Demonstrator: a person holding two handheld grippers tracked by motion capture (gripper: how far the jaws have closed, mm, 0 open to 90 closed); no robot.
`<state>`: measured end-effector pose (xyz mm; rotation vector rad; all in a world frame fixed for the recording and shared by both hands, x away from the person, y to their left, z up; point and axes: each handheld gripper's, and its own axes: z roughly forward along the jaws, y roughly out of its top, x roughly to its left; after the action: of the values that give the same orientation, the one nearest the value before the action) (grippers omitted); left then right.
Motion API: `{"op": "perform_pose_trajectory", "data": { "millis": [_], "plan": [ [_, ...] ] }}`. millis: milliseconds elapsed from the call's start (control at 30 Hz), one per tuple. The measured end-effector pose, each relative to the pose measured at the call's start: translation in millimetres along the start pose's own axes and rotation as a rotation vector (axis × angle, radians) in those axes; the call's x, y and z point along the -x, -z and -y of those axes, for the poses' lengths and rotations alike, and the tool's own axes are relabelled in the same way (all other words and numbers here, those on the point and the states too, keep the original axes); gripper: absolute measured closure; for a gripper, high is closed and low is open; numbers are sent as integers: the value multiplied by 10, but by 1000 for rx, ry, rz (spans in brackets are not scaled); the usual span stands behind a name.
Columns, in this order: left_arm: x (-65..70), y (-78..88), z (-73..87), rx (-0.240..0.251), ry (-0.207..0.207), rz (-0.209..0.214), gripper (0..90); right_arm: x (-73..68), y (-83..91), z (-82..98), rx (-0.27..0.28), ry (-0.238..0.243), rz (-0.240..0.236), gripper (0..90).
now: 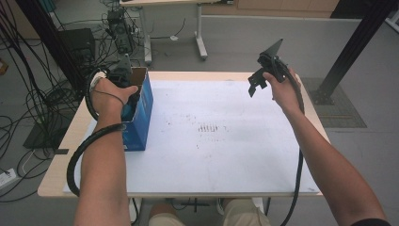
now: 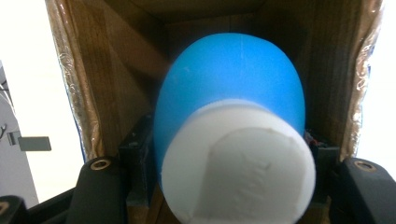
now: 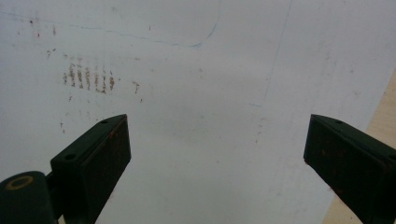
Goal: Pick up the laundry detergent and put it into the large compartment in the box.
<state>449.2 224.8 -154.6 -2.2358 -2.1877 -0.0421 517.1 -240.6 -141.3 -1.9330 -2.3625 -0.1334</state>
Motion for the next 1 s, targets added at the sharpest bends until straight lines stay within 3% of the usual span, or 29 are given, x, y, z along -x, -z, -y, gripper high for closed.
{"op": "perform_pose_trajectory", "data": {
  "millis": [1000],
  "plan": [
    [-8, -5, 17, 10, -5, 1, 372, 12, 47, 43, 15, -5, 6, 70]
  ]
}}
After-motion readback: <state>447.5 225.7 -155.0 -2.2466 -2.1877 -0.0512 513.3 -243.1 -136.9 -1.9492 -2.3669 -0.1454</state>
